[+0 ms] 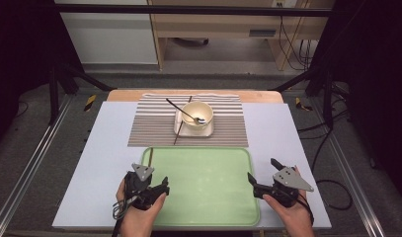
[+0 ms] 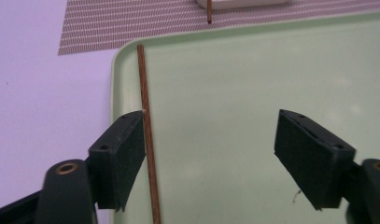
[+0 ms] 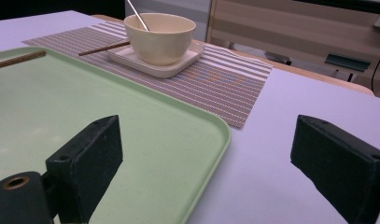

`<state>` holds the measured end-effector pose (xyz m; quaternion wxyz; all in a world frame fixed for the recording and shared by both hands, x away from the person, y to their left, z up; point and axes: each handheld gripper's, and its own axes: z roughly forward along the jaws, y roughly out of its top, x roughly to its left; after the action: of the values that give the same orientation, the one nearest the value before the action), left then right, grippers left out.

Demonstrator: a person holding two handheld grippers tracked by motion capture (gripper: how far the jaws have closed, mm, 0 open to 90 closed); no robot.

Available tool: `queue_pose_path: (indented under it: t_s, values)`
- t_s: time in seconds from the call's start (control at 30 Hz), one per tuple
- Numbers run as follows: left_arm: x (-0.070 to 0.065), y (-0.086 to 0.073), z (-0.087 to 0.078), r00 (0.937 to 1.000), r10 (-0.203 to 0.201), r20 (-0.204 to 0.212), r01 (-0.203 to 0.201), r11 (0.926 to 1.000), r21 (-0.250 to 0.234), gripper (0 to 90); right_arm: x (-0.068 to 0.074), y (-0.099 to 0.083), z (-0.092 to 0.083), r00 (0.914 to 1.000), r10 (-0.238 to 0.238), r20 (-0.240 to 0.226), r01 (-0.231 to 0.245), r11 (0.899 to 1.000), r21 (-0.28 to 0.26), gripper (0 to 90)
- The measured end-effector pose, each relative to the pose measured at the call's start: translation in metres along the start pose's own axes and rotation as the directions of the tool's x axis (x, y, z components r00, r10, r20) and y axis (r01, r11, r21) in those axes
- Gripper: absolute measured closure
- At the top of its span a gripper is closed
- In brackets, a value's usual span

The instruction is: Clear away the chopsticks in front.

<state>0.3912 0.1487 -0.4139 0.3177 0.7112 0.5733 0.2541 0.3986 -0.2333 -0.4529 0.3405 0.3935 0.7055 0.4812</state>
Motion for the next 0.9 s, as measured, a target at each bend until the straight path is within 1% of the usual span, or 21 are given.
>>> queue_pose_path:
  t_s: [0.07,0.1,0.17,0.3,0.37,0.4,0.5,0.57,0.7,0.9]
  values:
    - [-0.001,0.006,0.002,0.9999,0.012,-0.002,-0.012,0.9999,-0.008,20.6,0.000,0.000,0.000,1.0000,0.000,-0.001,0.000,1.000,0.000,9.1]
    - [-0.001,0.011,0.003,0.9997,0.023,0.006,-0.023,0.9996,-0.018,19.4,0.000,0.000,0.000,1.0000,0.001,-0.002,-0.001,1.000,0.001,9.2]
    - [-0.002,0.018,0.005,0.9990,0.040,0.022,-0.039,0.9990,-0.022,17.4,0.001,0.000,0.001,1.0000,-0.002,-0.002,0.002,1.000,0.002,9.1]
    - [-0.006,0.032,0.011,0.9973,0.068,0.028,-0.067,0.9970,-0.038,15.0,0.001,0.000,0.001,1.0000,-0.004,-0.003,0.004,1.000,0.005,9.1]
    - [-0.008,0.037,0.014,0.9966,0.075,0.033,-0.073,0.9964,-0.043,13.9,0.001,0.000,0.001,1.0000,-0.004,-0.003,0.004,1.000,0.004,9.1]
    - [-0.009,0.040,0.016,0.9956,0.086,0.035,-0.085,0.9955,-0.042,13.2,0.001,0.000,0.001,1.0000,-0.001,-0.004,0.001,1.000,0.004,9.1]
    - [-0.013,0.046,0.022,0.9933,0.103,0.052,-0.100,0.9938,-0.049,11.0,0.000,0.000,0.001,1.0000,-0.004,-0.002,0.004,1.000,0.004,9.1]
    - [-0.015,0.049,0.027,0.9924,0.111,0.053,-0.109,0.9929,-0.049,10.9,0.001,0.000,0.002,1.0000,-0.004,-0.002,0.005,1.000,0.006,9.1]
    - [-0.016,0.057,0.038,0.9913,0.119,0.057,-0.115,0.9917,-0.057,15.3,0.002,0.001,0.002,0.9999,-0.011,-0.004,0.011,1.000,0.007,9.1]
    - [-0.014,0.073,0.054,0.9892,0.126,0.075,-0.125,0.9919,-0.021,28.5,0.003,0.001,0.002,0.9998,-0.018,-0.005,0.018,1.000,0.009,9.2]
